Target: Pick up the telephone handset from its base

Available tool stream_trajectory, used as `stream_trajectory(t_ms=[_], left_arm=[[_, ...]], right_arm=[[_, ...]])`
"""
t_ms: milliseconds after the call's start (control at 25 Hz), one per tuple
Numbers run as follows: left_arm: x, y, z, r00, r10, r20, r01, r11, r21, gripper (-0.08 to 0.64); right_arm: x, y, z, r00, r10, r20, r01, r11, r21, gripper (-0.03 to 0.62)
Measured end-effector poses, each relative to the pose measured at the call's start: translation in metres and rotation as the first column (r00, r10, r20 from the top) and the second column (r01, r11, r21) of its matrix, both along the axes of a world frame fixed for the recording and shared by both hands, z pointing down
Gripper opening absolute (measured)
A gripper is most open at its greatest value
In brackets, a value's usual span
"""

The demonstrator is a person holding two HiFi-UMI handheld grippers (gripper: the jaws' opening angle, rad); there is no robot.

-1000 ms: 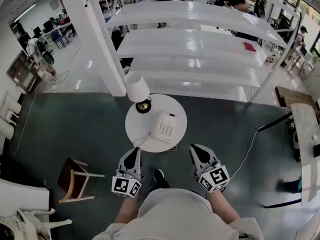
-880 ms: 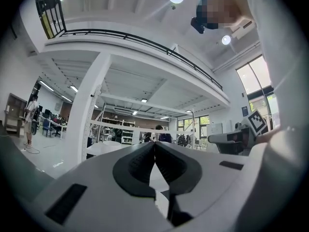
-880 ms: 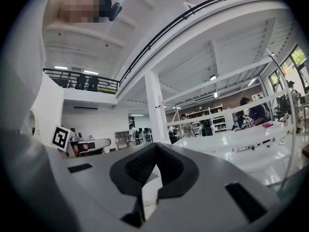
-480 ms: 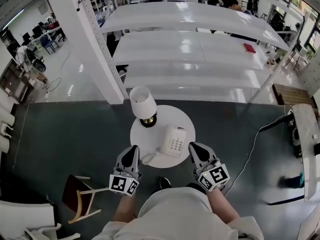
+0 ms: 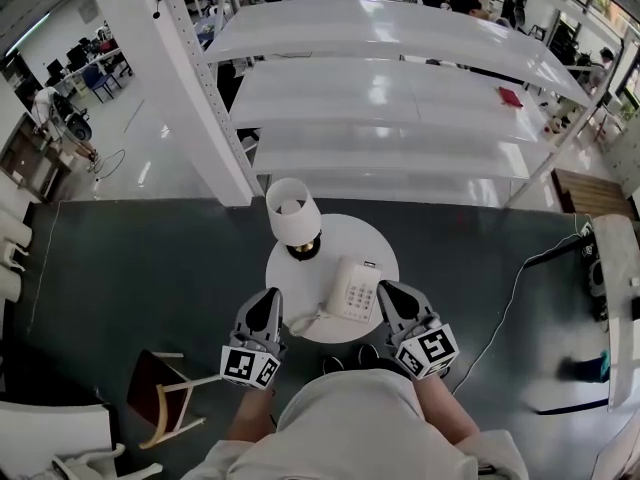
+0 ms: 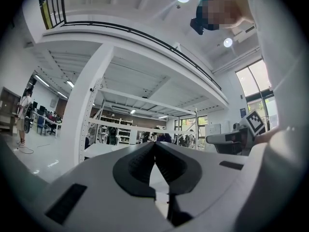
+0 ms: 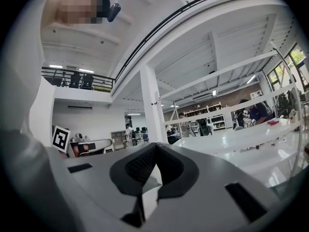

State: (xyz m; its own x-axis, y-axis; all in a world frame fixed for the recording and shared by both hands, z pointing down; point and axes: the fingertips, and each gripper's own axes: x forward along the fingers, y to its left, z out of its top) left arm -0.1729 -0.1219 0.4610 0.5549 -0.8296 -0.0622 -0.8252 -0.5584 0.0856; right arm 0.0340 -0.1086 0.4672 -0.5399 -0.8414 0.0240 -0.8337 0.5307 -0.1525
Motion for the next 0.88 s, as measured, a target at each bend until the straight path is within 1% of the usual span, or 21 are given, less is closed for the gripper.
stream_trajectory(t_ms=[160, 400, 680, 880], left_arm=[[0.000, -0.010, -0.003, 1.000, -0.027, 0.000, 0.027, 1.000, -0.009, 0.020], [0.007, -0.013, 0.000, 0.998, -0.058, -0.011, 0.058, 0.998, -0.029, 0.020], [0.006, -0.011, 0.008, 0.996, -0.089, -0.016, 0.088, 0.995, -0.053, 0.020], [0.004, -0.010, 0.010, 0.995, -0.102, -0.013, 0.102, 0.993, -0.058, 0.020]], right_arm=[[-0.002, -0.014, 0.001, 1.000, -0.026, 0.002, 0.026, 1.000, -0.017, 0.009], [-0.008, -0.025, 0.012, 0.995, -0.097, -0.032, 0.096, 0.995, -0.041, 0.009], [-0.013, -0.031, 0.030, 0.991, -0.128, -0.035, 0.125, 0.989, -0.080, 0.009], [-0.017, -0.036, 0.047, 0.990, -0.134, -0.052, 0.127, 0.985, -0.117, 0.009]])
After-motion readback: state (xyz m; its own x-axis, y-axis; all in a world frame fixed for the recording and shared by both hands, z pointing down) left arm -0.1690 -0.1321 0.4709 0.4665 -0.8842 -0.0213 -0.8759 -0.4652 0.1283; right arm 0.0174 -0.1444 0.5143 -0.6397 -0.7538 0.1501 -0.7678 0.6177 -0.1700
